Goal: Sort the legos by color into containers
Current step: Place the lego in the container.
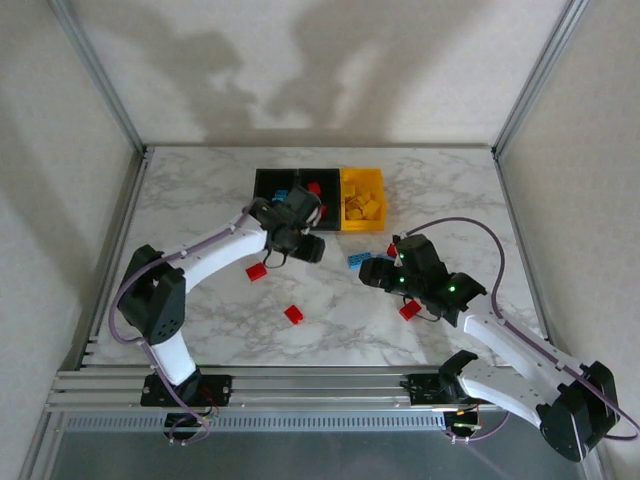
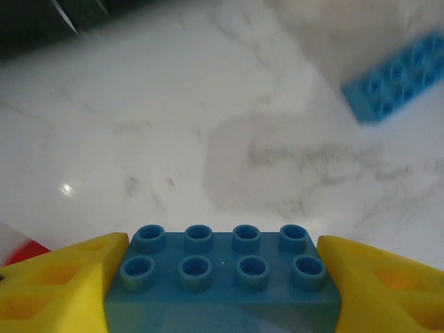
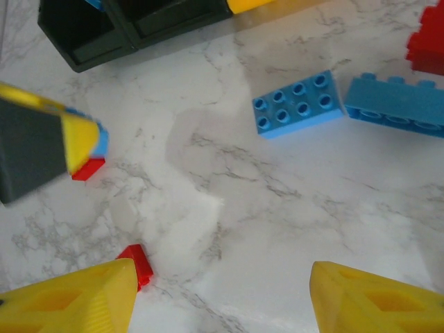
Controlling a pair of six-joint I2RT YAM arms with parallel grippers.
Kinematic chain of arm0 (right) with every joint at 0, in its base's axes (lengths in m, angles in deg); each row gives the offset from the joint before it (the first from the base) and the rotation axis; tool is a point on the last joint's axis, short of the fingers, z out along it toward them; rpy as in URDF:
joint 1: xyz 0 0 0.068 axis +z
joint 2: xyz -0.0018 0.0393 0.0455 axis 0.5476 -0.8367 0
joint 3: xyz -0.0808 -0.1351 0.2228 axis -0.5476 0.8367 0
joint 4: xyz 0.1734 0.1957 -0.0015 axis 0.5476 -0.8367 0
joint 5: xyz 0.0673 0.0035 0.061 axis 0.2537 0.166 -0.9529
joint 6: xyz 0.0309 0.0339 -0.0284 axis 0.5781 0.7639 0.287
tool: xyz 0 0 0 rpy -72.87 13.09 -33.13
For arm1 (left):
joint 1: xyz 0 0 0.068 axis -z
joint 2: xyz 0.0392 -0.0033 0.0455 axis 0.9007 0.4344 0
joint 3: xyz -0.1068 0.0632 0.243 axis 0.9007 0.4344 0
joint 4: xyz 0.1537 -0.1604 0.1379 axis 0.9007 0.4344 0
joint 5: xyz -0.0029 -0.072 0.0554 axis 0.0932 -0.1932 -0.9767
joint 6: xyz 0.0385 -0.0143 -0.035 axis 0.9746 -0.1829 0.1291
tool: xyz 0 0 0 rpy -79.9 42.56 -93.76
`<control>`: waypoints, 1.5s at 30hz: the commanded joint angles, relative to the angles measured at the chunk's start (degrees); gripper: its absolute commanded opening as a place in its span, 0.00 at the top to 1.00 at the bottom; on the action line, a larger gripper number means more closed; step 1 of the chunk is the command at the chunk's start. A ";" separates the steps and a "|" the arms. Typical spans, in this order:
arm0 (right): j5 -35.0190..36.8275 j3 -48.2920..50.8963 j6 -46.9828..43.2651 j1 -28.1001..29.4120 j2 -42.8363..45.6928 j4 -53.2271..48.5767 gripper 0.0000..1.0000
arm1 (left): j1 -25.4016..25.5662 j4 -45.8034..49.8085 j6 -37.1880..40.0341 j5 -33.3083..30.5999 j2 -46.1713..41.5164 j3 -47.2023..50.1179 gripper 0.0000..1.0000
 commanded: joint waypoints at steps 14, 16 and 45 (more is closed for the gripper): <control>3.03 -1.99 3.65 5.40 -0.64 3.46 0.35 | -14.29 2.90 -9.25 -6.06 20.44 -30.31 0.46; 3.72 -2.05 3.69 5.48 0.02 2.54 0.34 | -14.58 3.74 -10.33 -8.22 23.06 -33.16 0.46; 5.49 -3.10 4.49 5.54 -1.49 0.61 0.35 | -16.50 5.93 -12.68 -9.20 29.77 -42.29 0.27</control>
